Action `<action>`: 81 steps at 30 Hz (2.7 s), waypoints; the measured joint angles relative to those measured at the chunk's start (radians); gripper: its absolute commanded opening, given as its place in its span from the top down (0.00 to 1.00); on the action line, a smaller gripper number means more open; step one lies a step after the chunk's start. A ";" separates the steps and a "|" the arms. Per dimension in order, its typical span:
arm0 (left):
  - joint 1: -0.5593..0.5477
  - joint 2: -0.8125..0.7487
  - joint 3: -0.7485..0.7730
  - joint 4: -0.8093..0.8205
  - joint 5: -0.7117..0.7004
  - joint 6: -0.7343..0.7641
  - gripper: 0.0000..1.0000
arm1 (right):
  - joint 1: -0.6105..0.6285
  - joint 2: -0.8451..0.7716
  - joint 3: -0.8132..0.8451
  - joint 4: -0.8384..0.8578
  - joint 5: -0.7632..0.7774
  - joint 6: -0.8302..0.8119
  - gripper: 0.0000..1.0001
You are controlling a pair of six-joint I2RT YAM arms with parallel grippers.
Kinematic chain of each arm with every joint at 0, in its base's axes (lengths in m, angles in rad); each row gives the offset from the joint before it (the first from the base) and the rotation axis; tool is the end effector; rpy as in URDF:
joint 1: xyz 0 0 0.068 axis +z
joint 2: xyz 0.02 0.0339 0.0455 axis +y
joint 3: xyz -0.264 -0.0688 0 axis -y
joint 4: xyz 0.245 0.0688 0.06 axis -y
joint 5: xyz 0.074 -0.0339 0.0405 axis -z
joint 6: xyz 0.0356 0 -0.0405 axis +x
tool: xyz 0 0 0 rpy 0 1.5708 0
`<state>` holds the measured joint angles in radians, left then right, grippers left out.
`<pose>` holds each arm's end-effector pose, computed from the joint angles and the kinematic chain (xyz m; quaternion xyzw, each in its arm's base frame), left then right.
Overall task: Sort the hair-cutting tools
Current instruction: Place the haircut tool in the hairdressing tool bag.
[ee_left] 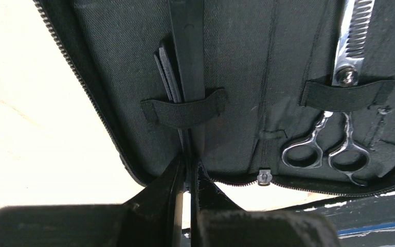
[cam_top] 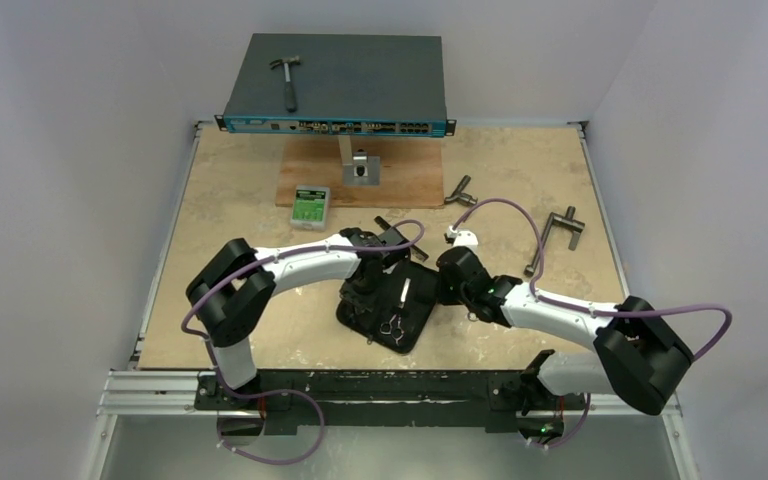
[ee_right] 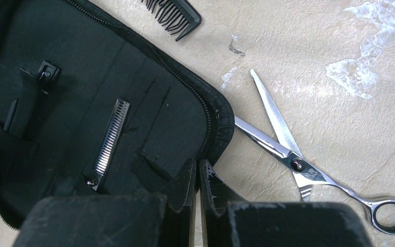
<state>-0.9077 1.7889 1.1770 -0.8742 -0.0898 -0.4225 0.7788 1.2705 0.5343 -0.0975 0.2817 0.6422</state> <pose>0.2004 -0.2513 0.1706 0.2379 0.9693 0.0092 0.0610 0.1753 0.1591 0.1655 -0.0126 0.9249 0.1334 0.3558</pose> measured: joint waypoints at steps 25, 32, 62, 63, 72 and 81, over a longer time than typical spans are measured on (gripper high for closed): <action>0.005 0.085 0.117 -0.032 -0.120 0.072 1.00 | 0.000 0.044 0.023 -0.026 -0.013 -0.045 1.00; 0.005 0.097 0.134 -0.040 -0.125 0.075 0.88 | 0.000 0.048 0.027 -0.035 -0.023 -0.058 1.00; -0.034 -0.211 0.040 -0.068 -0.211 -0.048 1.00 | -0.001 0.053 0.034 -0.037 -0.063 -0.061 1.00; -0.048 -0.236 0.023 -0.073 -0.219 -0.060 1.00 | -0.001 0.054 0.034 -0.037 -0.063 -0.061 1.00; -0.122 -0.275 -0.084 -0.093 -0.248 -0.153 1.00 | -0.001 0.066 0.038 -0.036 -0.065 -0.061 1.00; -0.122 -0.203 -0.091 -0.062 -0.255 -0.169 1.00 | -0.001 0.066 0.038 -0.036 -0.065 -0.061 1.00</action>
<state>-1.0302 1.5856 1.0859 -0.9363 -0.3447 -0.5915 0.7780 1.3361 0.5720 -0.1333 0.2169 0.5808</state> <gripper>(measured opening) 0.003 0.007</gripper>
